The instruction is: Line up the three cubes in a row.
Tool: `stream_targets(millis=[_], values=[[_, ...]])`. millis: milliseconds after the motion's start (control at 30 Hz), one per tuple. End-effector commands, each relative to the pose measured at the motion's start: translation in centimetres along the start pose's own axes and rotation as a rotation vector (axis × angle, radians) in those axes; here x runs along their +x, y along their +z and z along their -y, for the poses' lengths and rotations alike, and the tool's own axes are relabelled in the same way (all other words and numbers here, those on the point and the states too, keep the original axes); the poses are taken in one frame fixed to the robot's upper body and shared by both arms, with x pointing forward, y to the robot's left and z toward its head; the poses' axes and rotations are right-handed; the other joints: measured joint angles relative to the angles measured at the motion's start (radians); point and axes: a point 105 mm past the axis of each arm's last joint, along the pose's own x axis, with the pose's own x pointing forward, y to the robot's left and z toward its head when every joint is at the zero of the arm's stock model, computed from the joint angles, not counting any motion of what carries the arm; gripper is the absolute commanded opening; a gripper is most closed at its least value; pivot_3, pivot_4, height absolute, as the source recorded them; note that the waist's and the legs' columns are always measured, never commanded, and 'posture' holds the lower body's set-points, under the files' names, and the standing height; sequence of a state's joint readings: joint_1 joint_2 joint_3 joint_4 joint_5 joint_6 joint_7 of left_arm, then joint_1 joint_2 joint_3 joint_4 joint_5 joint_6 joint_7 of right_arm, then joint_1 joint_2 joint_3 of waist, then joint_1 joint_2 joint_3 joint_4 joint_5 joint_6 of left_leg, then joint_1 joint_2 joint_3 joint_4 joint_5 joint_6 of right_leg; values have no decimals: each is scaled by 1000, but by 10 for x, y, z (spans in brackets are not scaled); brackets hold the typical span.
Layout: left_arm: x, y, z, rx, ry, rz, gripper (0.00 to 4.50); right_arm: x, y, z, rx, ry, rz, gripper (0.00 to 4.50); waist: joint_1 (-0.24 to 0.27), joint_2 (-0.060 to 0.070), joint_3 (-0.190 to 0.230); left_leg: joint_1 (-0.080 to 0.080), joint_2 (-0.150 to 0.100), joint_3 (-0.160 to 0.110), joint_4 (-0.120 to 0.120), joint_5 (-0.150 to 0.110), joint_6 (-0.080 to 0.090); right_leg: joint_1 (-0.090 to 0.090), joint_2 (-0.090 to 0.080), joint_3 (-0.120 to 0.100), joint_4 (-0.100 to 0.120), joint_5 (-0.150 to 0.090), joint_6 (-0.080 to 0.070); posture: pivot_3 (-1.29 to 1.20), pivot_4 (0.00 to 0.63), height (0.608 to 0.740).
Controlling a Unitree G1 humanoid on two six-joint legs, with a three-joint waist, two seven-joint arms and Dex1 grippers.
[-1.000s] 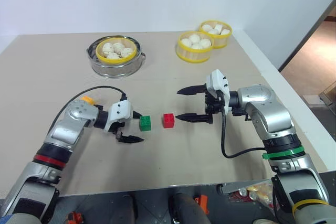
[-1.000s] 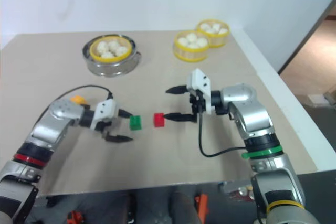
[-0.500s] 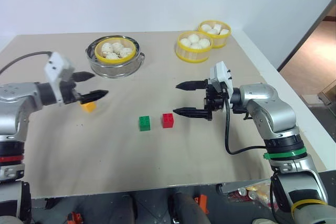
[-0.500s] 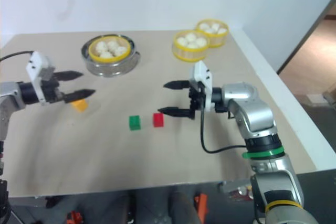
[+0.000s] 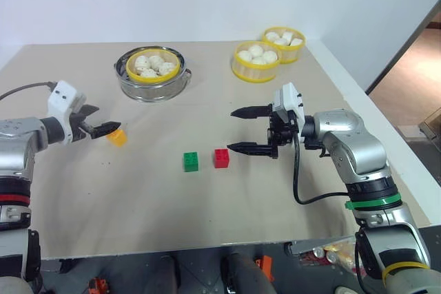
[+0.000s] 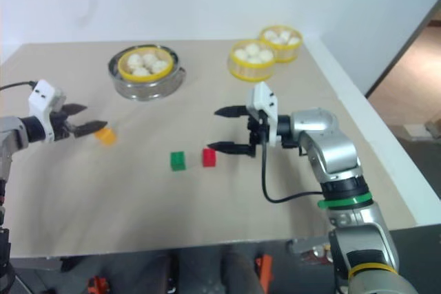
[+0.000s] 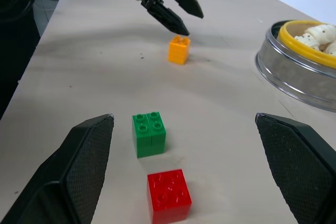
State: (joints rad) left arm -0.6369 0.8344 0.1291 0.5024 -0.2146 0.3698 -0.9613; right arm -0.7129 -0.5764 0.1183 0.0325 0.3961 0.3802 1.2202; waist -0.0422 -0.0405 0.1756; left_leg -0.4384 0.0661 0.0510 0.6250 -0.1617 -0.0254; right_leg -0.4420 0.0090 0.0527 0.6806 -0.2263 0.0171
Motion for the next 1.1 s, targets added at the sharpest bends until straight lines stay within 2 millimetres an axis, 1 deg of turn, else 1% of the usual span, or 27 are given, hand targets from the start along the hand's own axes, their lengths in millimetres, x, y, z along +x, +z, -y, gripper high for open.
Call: stream_targets(millis=[33, 133, 367, 633, 667, 700, 733, 800, 867, 900, 933, 1033, 1067, 1100], values=[[1, 3, 2, -18, 5, 25, 4415, -4, 6, 0, -45, -6, -2, 4500, 0, 0, 0, 0, 0, 0, 0, 0, 0, 0, 0, 0, 0, 0, 0, 0, 150, 740], [8, -3, 8, -34, -6, 13, 4415, -5, 5, 0, -45, -9, -7, 4500, 0, 0, 0, 0, 0, 0, 0, 0, 0, 0, 0, 0, 0, 0, 0, 0, 150, 740], [15, -14, 9, -52, 16, -35, 4415, -5, 5, 2, -47, -16, -13, 4500, -1, 0, 0, 0, 0, 0, 0, 0, 0, 0, 0, 0, 0, 0, 0, 0, 150, 740], [27, -26, 18, -88, -7, -83, 4415, -5, 4, 3, -50, -16, -18, 4500, 0, 0, 0, 0, 0, 0, 0, 0, 0, 0, 0, 0, 0, 0, 0, 0, 150, 740], [28, -27, 18, -93, -10, -86, 3910, -5, 4, 3, -50, -15, -17, 4500, 0, 0, 0, 0, 0, 0, 0, 0, 0, 0, 0, 0, 0, 0, 0, 0, 150, 740], [29, -28, 19, -104, -14, -89, 3692, -5, 5, 3, -51, -15, -17, 4500, 0, 0, 0, 0, 0, 0, 0, 0, 0, 0, 0, 0, 0, 0, 0, 0, 150, 740], [30, -29, 19, -107, -12, -95, 3269, -5, 5, 3, -51, -16, -17, 4500, 0, 0, 0, 0, 0, 0, 0, 0, 0, 0, 0, 0, 0, 0, 0, 0, 150, 740], [31, -32, 19, -115, -8, -108, 2665, -5, 5, 4, -52, -16, -17, 4500, 0, 0, 0, 0, 0, 0, 0, 0, 0, 0, 0, 0, 1, 0, 0, 0, 150, 740], [32, -32, 19, -112, -10, -107, 1898, -5, 5, 4, -52, -16, -18, 4500, 0, 0, 0, 0, 0, 0, 1, 0, 0, 0, 0, 0, 1, 0, 0, 0, 150, 740], [32, -32, 19, -114, -18, -110, 1591, -5, 5, 4, -53, -16, -19, 4500, 0, 0, 0, 0, 0, 0, 1, 0, 0, 0, 0, 0, 1, 0, 0, 0, 150, 740], [32, -32, 20, -116, -24, -112, 1388, -5, 5, 4, -53, -16, -19, 4500, 0, 0, 0, 0, 0, 0, 1, 0, 0, 1, 0, 0, 1, 0, 0, 0, 150, 740], [29, -32, 26, -110, -74, -126, 1397, -6, 5, 5, -54, -16, -20, 4500, 0, 0, 0, 0, 0, 0, 1, 0, 0, 1, 0, 0, 1, 0, 0, 0, 150, 740], [29, -29, 28, -104, -87, -120, 1397, -6, 6, 5, -54, -16, -18, 4500, 0, 0, 0, 0, 0, 0, 1, 0, 0, 1, 0, 0, 1, 0, 0, 0, 150, 740], [27, -22, 33, -91, -133, -103, 1397, -6, 7, 5, -52, -15, -12, 4500, 0, 0, 0, 0, 0, 0, 1, 0, 0, 1, 0, 0, 1, 0, 0, 0, 150, 740]])
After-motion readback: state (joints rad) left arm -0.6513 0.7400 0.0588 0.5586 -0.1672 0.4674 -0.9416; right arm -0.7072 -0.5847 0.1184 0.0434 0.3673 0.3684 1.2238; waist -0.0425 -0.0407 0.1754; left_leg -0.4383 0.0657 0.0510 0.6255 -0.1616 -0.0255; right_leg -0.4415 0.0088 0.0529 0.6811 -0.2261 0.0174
